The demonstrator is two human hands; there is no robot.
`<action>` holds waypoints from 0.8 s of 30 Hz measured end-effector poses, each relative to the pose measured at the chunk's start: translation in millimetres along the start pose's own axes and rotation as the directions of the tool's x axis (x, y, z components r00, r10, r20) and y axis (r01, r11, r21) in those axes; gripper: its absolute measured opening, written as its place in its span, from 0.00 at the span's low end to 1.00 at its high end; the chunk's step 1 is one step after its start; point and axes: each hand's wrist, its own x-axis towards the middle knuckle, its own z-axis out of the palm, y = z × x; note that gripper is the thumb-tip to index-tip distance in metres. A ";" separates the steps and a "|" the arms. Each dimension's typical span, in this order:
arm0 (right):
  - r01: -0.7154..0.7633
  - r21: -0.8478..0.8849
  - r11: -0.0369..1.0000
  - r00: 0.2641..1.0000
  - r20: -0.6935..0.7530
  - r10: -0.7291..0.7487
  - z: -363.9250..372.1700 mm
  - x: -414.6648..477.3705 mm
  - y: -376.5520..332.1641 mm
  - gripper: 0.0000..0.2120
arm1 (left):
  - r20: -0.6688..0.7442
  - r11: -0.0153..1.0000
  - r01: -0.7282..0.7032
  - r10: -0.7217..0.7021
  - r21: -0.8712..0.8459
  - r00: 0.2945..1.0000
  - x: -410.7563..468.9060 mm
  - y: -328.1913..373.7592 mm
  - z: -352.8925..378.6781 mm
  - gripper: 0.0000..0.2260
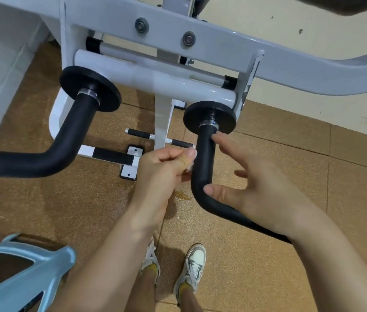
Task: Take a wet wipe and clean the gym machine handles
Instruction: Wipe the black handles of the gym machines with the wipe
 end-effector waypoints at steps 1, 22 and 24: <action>0.018 0.007 1.000 1.000 -0.017 -0.018 0.8 0.4 0.6 0.37 | -0.004 1.000 0.005 -0.005 -0.017 1.000 -1.4 0.8 0.8 0.04; 0.129 0.333 0.934 0.813 -0.574 0.093 30.1 -33.8 -1.9 0.15 | -0.179 0.895 0.164 -0.256 -0.414 0.950 -76.3 -40.7 12.2 0.05; 0.182 0.366 0.913 0.768 -0.633 0.101 35.9 -44.8 -1.5 0.14 | -0.166 0.875 0.167 -0.268 -0.455 0.949 -79.5 -43.7 14.6 0.07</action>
